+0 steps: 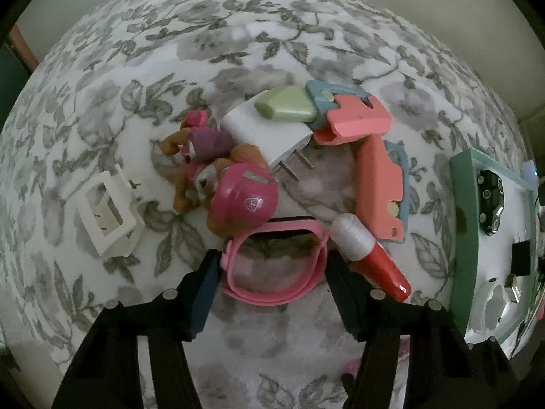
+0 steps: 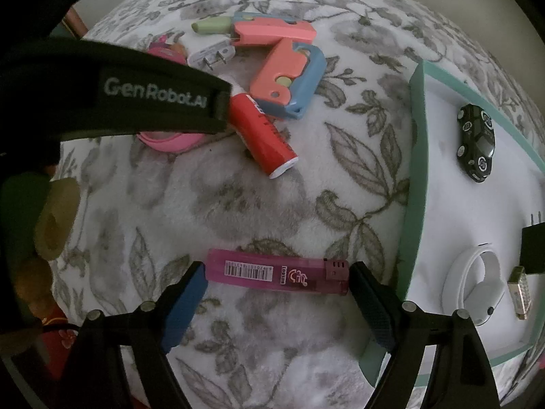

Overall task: Organize rigid objects
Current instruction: 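Grasp pink watch band with left tool while right tool grasps pink tube, then carry watch band and pink tube into the tray and open both tools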

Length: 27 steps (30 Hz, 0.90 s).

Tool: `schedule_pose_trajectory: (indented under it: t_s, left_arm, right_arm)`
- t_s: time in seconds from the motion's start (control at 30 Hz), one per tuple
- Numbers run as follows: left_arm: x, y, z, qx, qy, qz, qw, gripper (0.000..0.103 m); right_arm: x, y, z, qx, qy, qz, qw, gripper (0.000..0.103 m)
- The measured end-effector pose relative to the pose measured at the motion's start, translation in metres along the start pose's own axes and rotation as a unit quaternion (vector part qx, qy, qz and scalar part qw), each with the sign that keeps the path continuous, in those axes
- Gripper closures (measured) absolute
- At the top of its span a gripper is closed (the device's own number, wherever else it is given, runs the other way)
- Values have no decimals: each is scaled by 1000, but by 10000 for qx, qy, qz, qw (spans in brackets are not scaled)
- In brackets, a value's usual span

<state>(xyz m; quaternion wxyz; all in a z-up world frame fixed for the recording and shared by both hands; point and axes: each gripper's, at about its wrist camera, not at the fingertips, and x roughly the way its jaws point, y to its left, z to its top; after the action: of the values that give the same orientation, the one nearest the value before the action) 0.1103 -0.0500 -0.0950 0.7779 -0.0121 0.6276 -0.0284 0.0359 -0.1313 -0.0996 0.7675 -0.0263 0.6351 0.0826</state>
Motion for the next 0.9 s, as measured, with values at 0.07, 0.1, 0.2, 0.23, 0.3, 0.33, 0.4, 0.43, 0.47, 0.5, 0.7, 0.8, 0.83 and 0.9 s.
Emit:
schedule_pose_trajectory:
  t_s: [0.07,0.1,0.2,0.23,0.3,0.33,0.4,0.43,0.47,0.5,0.7,0.8,0.83,0.9]
  left_arm:
    - [-2,-2,0,-7,22,-26,10000,39]
    - [-2,-2,0,-17,39,-50,10000,39]
    - [-5,-2,1,-50,47,-126,9999,39]
    - [-7,-1,1,-45,41,-122,9999,39]
    - [-15,6,0,-31,12,-112,9999,39]
    - [-18,6,0,-30,-24,-121,9999,39]
    - [-27,7,1,-44,-120,-162,9998,39]
    - [-32,7,1,-51,-186,-175,9997,39]
    - [-36,8,2,-53,-234,-176,9996,39]
    - [-42,8,2,-51,-307,-172,9994,39]
    - [-72,14,4,-14,-750,-161,9970,39]
    - [-88,14,5,-18,-949,-191,9953,39]
    - [-93,13,5,-18,-1010,-206,9947,39]
    - [-101,10,3,-4,-1096,-258,9936,39]
  right_arm:
    - [-1,-1,0,23,-1,30,10000,20]
    - [-1,-1,0,17,0,26,10000,20]
    - [-3,-2,1,-5,1,14,10000,20]
    - [-4,-2,1,21,-8,41,10000,20]
    - [-7,-6,2,104,-38,118,9999,20]
    - [-10,-7,3,138,-64,149,9998,20]
    - [-15,-12,3,180,-117,194,9996,20]
    - [-18,-14,3,213,-147,222,9994,20]
    - [-23,-17,4,271,-197,266,9991,20]
    - [-25,-19,5,312,-231,289,9988,20]
    - [-52,-42,8,691,-570,470,9949,20]
    - [-63,-55,9,843,-719,426,9929,20]
    - [-66,-58,9,887,-751,434,9923,20]
    - [-73,-67,7,1014,-837,433,9904,20]
